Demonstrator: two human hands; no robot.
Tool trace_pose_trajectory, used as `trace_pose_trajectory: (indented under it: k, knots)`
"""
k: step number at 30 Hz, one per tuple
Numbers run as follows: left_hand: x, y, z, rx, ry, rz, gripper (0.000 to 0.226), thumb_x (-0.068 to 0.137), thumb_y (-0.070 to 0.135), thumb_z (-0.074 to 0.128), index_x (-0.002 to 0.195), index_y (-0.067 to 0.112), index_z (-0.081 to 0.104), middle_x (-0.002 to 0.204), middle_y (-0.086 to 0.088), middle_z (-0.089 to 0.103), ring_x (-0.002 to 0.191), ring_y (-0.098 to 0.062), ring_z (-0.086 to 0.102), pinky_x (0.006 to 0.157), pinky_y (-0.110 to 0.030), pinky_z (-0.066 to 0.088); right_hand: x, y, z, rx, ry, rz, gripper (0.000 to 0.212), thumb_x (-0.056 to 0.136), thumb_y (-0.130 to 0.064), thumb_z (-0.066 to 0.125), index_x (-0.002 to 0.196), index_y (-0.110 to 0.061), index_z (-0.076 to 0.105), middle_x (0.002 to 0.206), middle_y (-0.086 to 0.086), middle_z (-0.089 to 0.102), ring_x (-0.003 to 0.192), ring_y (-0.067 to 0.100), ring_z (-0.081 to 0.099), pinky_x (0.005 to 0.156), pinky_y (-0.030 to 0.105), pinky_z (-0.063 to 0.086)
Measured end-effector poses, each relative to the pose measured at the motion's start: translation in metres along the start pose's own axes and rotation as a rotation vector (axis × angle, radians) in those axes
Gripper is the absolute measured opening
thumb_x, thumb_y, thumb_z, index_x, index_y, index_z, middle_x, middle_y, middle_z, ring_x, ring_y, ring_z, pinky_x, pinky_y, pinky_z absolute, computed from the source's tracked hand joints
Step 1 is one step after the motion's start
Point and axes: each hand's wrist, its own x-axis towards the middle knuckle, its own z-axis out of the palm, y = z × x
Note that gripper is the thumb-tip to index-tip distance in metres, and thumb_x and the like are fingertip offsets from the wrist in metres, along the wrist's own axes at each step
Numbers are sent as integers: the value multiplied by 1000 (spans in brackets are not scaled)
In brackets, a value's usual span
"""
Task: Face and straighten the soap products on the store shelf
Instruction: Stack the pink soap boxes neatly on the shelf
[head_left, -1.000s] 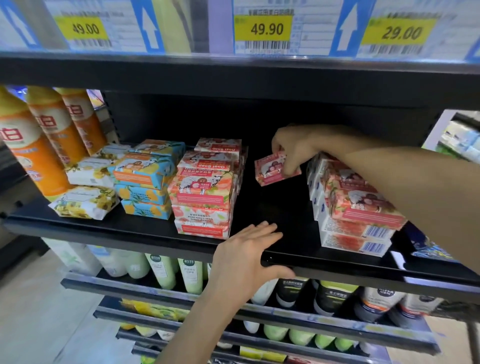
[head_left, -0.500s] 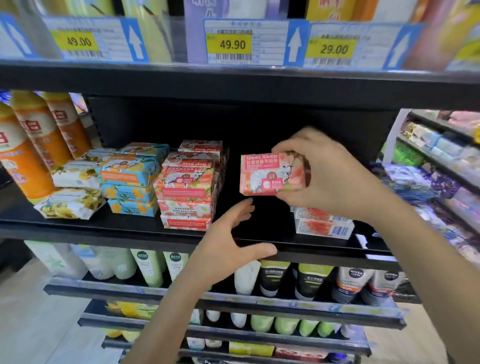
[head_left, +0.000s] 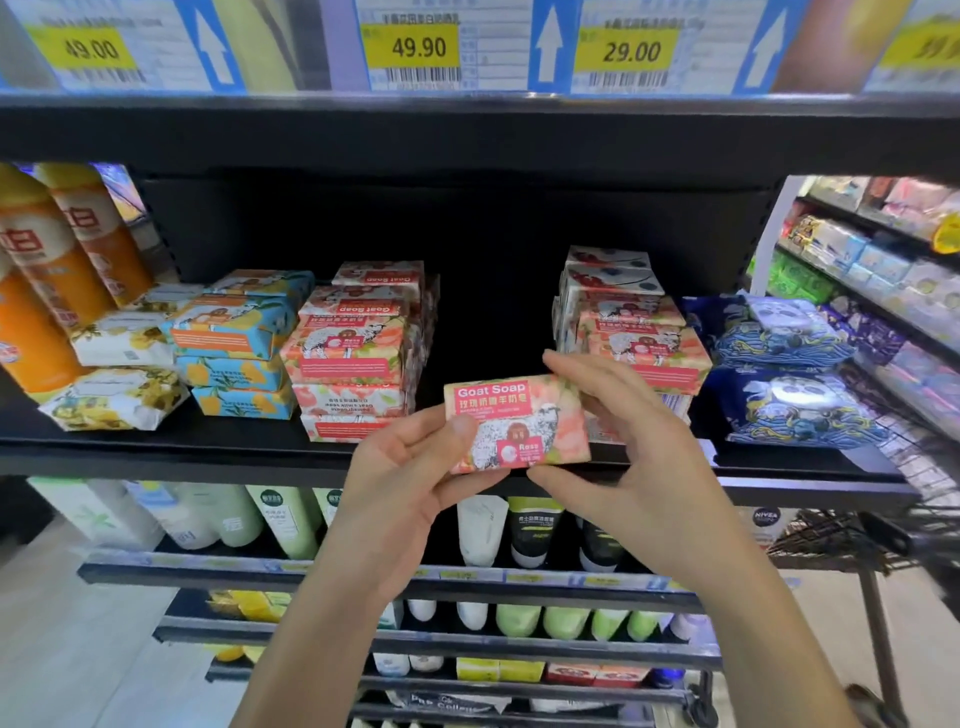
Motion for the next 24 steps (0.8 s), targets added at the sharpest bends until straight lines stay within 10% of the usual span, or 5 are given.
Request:
trace_pose_trajectory:
  k: [9, 24]
  knots:
    - [-4, -5, -7, 18, -11, 7, 37, 97, 21, 66, 128, 3, 65, 121, -15, 73, 115, -29, 70, 92, -38, 60, -15, -3, 31, 686, 229, 385, 54, 79, -35, 73, 132, -29, 61, 115, -4, 75, 105, 13, 73, 82, 28, 61]
    - [-7, -12, 0, 75, -10, -91, 44, 88, 34, 65, 126, 11, 67, 116, -4, 76, 117, -19, 69, 106, -44, 51, -23, 16, 37, 786, 253, 399, 46, 86, -22, 73, 131, -21, 64, 120, 4, 74, 114, 25, 70, 95, 46, 57]
